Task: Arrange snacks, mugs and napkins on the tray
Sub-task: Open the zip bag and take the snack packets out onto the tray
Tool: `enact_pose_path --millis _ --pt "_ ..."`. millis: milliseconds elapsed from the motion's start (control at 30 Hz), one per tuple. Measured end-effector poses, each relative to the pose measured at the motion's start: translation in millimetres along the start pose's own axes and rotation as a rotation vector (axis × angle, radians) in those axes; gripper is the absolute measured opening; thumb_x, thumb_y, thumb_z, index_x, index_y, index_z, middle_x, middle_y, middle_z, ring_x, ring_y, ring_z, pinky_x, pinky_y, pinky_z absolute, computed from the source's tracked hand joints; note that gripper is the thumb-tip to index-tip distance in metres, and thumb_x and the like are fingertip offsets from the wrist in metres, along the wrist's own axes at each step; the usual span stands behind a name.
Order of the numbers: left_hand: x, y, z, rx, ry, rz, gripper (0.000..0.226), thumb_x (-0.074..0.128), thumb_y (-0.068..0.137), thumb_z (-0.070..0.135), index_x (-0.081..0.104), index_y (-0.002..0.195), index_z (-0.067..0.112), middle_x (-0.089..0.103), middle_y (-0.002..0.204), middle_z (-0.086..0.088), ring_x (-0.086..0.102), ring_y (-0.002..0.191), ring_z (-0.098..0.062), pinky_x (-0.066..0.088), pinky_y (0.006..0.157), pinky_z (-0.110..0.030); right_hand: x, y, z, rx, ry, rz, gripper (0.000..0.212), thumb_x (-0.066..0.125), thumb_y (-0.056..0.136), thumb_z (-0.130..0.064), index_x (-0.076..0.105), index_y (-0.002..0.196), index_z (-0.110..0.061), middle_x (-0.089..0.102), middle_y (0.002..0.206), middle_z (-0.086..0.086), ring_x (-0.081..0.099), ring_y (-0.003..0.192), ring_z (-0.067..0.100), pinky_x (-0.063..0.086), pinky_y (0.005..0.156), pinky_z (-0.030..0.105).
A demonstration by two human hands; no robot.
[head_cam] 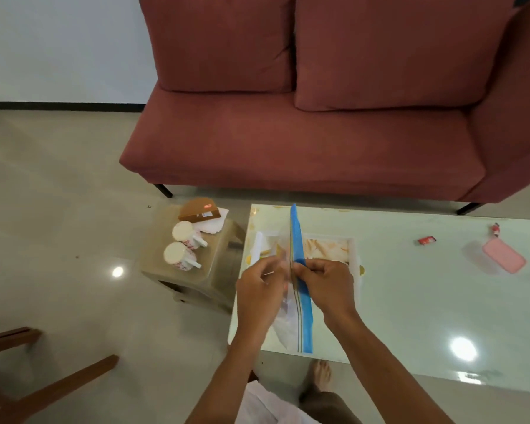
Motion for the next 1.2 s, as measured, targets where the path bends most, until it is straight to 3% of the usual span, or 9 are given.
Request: enact_pose_path --millis 67,133,267,400,500,633,800,933,1200 --pt "11 1 1 -0.070 -0.032 -0.008 0.022 0.066 0.092 0.042 0.076 0.103 0.026 0.077 0.102 0.005 0.073 0.089 -0.013 0.062 0.082 -0.033 -7 -2 2 -0.020 0.008 -0.015 0.017 0.078 0.083 -0.026 0.080 0.098 -0.018 0.077 0.083 -0.004 0.074 0.073 0.013 0.062 0.076 0.031" --pt "18 2 7 -0.065 -0.009 0.009 0.024 0.073 0.085 0.044 0.078 0.096 0.024 0.079 0.092 0.005 0.074 0.085 -0.014 0.062 0.082 -0.040 -14 -5 2 -0.046 0.005 -0.013 0.016 0.079 0.081 -0.023 0.081 0.096 -0.018 0.077 0.080 -0.006 0.073 0.071 0.009 0.061 0.075 0.027" --pt "26 4 17 -0.022 0.088 -0.007 0.032 0.081 0.073 0.052 0.078 0.085 0.023 0.078 0.077 0.004 0.075 0.072 -0.014 0.063 0.073 -0.041 -23 -8 1 -0.108 -0.056 0.007 0.010 0.082 0.078 -0.025 0.081 0.088 -0.023 0.075 0.075 -0.012 0.070 0.066 -0.001 0.058 0.067 0.016" --pt "31 3 12 -0.072 0.000 -0.048 0.022 0.078 0.080 0.043 0.079 0.084 0.022 0.079 0.080 -0.001 0.077 0.074 -0.020 0.064 0.072 -0.044 -29 -9 3 -0.078 -0.055 0.001 0.021 0.087 0.069 -0.034 0.076 0.074 -0.017 0.072 0.070 -0.010 0.069 0.062 0.005 0.055 0.060 0.013" --pt "32 6 7 -0.120 -0.103 -0.099 0.014 0.074 0.088 0.034 0.078 0.078 0.024 0.079 0.078 -0.001 0.077 0.074 -0.020 0.065 0.070 -0.039 -32 -7 6 -0.014 -0.045 -0.050 0.039 0.088 0.065 -0.039 0.072 0.075 -0.005 0.072 0.070 0.004 0.069 0.065 0.016 0.058 0.064 0.027" --pt "28 10 11 -0.165 -0.201 -0.170 0.016 0.071 0.091 0.025 0.078 0.077 0.026 0.080 0.079 0.005 0.078 0.075 -0.015 0.062 0.064 -0.025 -35 -5 8 0.107 0.138 -0.148 0.034 0.082 0.074 -0.037 0.073 0.081 -0.005 0.076 0.078 0.009 0.074 0.079 0.029 0.062 0.076 0.040" --pt "31 14 16 -0.135 -0.218 -0.147 0.030 0.070 0.092 0.016 0.074 0.066 0.032 0.078 0.073 0.009 0.076 0.070 -0.014 0.060 0.060 -0.022 -36 -8 -4 -0.047 -0.093 0.055 0.024 0.077 0.083 -0.034 0.072 0.075 -0.012 0.074 0.068 0.000 0.072 0.063 0.018 0.061 0.066 0.033" --pt "33 20 15 -0.164 -0.248 -0.174 0.039 0.069 0.093 0.015 0.074 0.059 0.033 0.076 0.067 0.012 0.077 0.069 -0.016 0.061 0.060 -0.025 -30 -15 -17 -0.178 -0.285 0.228 0.024 0.074 0.085 -0.029 0.064 0.066 -0.018 0.062 0.055 -0.011 0.057 0.051 0.008 0.041 0.051 0.018" --pt "24 36 2 -0.311 -0.358 -0.262 0.012 0.067 0.093 0.015 0.076 0.085 0.016 0.079 0.092 -0.006 0.078 0.084 -0.024 0.064 0.075 -0.035 -17 -12 -20 -0.173 -0.289 0.241 0.013 0.071 0.085 -0.012 0.066 0.073 -0.007 0.061 0.062 -0.008 0.056 0.057 0.009 0.040 0.053 0.017"
Point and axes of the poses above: each hand's wrist, its own y-axis towards the middle knuckle, its own x-axis out of the palm, z = x × y, the point moved 4 cm from there along y, towards the middle knuckle
